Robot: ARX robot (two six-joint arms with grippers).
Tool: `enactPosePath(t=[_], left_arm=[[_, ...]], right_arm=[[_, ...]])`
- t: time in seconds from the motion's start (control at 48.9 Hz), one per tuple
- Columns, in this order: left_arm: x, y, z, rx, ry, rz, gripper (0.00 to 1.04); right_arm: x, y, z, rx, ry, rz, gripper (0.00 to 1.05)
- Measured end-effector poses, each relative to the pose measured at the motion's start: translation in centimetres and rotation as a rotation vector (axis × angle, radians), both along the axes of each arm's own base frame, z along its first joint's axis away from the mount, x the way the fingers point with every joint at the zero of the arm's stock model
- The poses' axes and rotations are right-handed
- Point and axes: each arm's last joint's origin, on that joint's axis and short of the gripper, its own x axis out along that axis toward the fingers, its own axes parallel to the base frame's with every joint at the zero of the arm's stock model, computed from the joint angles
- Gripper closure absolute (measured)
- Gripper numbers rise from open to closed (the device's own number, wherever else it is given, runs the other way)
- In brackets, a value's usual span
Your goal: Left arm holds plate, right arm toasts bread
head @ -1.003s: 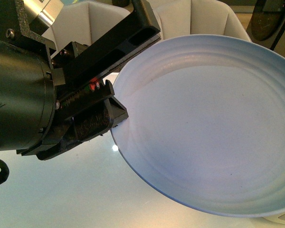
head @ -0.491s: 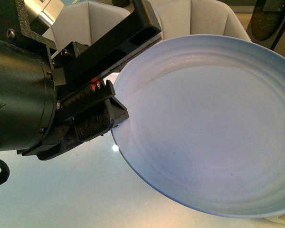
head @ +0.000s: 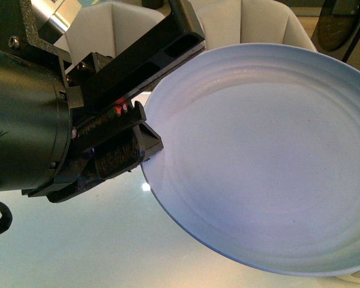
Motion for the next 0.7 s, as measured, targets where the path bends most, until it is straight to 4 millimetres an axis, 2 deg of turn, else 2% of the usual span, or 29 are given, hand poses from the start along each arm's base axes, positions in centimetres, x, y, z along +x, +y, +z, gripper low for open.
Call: enactPosePath(t=[0.061, 0.123, 0.307, 0.409, 0.696], left_arm=[[0.0, 0.0, 0.0, 0.0, 0.0, 0.0, 1.02], [0.0, 0.0, 0.0, 0.0, 0.0, 0.0, 1.02], [0.0, 0.0, 0.0, 0.0, 0.0, 0.0, 1.02], [0.0, 0.0, 0.0, 0.0, 0.0, 0.0, 1.02], [0.0, 0.0, 0.0, 0.0, 0.0, 0.0, 1.02]], right_arm=[[0.0, 0.0, -0.2, 0.0, 0.005, -0.001, 1.01], [-0.1, 0.0, -0.3, 0.002, 0.004, -0.001, 0.96], [-0.5, -0.3, -0.4, 0.021, -0.001, 0.001, 0.71], [-0.8, -0.4, -0.1, 0.029, -0.016, -0.004, 0.6], [-2.6, -1.0, 2.0, 0.07, -0.145, -0.024, 0.29]])
